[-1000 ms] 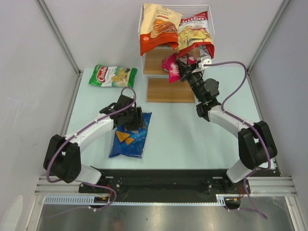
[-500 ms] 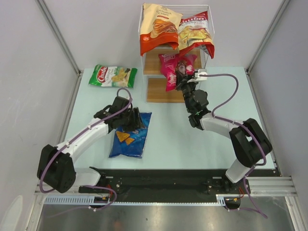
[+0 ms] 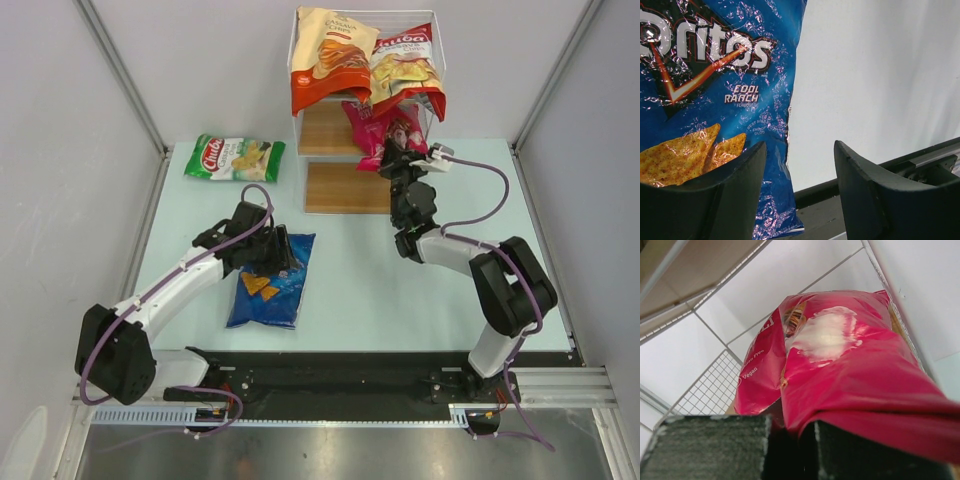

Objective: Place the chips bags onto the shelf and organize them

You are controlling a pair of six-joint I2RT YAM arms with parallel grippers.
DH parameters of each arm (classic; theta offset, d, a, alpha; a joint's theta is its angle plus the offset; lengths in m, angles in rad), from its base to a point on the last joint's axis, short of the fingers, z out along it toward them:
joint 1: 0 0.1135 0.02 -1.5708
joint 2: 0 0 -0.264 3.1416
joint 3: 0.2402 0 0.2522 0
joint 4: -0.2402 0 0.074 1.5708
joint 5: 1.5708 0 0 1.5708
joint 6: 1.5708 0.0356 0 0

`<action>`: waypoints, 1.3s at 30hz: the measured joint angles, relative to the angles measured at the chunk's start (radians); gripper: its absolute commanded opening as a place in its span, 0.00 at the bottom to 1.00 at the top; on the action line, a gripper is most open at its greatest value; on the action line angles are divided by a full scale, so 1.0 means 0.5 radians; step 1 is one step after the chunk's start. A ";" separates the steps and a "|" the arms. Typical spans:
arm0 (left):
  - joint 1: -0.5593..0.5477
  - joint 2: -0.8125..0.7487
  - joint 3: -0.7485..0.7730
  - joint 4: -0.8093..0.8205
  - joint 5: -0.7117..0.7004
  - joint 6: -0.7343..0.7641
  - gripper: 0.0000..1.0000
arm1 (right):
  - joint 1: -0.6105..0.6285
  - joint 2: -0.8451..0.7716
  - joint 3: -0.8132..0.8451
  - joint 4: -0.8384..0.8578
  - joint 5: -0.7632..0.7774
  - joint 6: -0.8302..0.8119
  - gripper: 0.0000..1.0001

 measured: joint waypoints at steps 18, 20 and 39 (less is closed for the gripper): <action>0.000 -0.010 -0.014 -0.012 -0.001 0.000 0.62 | -0.100 0.292 0.419 -0.177 -0.011 0.391 0.34; 0.000 -0.010 -0.021 -0.010 0.000 0.000 0.62 | -0.104 0.286 0.436 -0.216 -0.089 0.462 0.44; 0.000 -0.010 -0.039 0.027 0.044 -0.002 0.62 | -0.002 0.060 0.414 -0.808 -0.524 0.931 0.12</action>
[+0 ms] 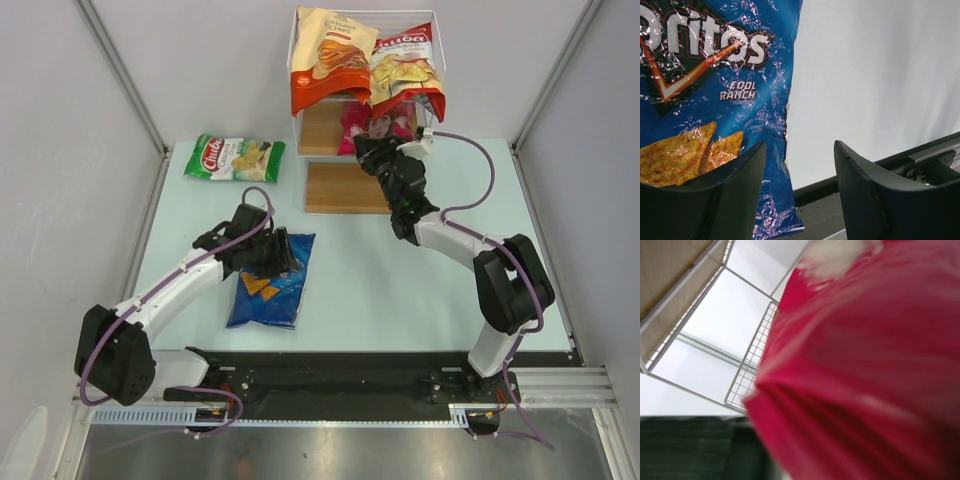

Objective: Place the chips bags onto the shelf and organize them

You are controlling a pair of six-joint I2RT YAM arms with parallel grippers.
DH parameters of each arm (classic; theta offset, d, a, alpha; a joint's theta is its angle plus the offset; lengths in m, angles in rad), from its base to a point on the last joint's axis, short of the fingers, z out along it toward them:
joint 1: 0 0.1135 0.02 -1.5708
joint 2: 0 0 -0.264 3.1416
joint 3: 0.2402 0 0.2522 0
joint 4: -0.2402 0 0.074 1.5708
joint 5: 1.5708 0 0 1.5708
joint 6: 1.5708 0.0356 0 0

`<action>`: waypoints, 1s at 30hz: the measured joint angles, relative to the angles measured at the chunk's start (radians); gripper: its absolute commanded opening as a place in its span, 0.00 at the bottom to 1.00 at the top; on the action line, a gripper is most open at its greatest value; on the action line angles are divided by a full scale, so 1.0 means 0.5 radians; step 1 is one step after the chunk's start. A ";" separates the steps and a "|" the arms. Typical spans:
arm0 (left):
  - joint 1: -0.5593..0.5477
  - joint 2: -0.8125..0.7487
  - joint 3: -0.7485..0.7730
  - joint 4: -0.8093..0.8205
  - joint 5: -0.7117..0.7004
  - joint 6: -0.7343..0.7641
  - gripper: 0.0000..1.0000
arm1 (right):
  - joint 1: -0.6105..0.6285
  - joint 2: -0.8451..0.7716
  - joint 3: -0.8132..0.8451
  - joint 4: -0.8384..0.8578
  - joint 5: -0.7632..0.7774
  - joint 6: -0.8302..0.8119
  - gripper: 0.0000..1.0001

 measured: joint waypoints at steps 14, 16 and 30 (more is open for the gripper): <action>0.000 -0.017 -0.065 0.018 0.016 0.001 0.62 | -0.040 -0.094 -0.062 -0.209 0.081 0.188 0.00; 0.000 -0.037 -0.065 0.020 0.016 0.002 0.62 | -0.071 -0.102 -0.069 -0.220 0.079 0.195 0.00; 0.000 -0.061 -0.129 0.030 0.015 0.002 0.62 | -0.240 -0.110 -0.071 -0.149 -0.044 0.247 0.00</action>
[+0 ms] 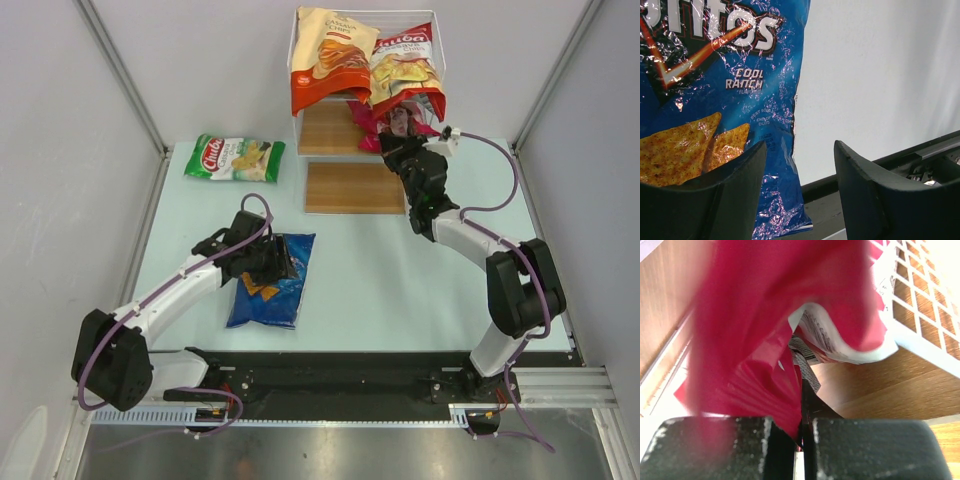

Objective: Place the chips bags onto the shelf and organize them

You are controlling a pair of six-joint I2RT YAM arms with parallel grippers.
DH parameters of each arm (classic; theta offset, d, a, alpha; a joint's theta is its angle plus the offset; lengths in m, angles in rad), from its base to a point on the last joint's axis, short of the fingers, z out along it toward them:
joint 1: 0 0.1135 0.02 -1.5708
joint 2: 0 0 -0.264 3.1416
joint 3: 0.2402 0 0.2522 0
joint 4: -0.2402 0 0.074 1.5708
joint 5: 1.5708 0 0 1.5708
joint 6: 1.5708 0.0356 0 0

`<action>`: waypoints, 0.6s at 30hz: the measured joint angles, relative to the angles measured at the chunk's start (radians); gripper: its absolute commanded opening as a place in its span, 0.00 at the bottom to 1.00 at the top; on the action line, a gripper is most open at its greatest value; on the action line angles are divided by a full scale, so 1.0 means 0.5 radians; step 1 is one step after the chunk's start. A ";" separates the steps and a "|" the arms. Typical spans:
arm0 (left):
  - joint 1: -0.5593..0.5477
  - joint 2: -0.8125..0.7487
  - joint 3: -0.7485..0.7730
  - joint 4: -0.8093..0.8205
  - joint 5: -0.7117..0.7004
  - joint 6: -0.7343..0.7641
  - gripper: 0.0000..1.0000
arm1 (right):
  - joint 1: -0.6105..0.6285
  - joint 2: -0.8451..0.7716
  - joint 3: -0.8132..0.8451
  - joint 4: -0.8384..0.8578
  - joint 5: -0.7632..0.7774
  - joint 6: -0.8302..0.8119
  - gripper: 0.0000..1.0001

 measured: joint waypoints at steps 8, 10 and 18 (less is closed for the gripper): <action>0.000 0.000 0.000 0.014 0.000 -0.002 0.62 | 0.068 -0.005 -0.027 -0.018 -0.053 0.091 0.00; 0.000 0.000 0.000 0.027 0.001 -0.002 0.62 | 0.095 -0.022 -0.069 -0.026 -0.068 0.124 0.03; 0.000 0.016 0.003 0.053 0.001 -0.002 0.63 | 0.119 -0.174 -0.155 -0.171 -0.130 0.230 0.49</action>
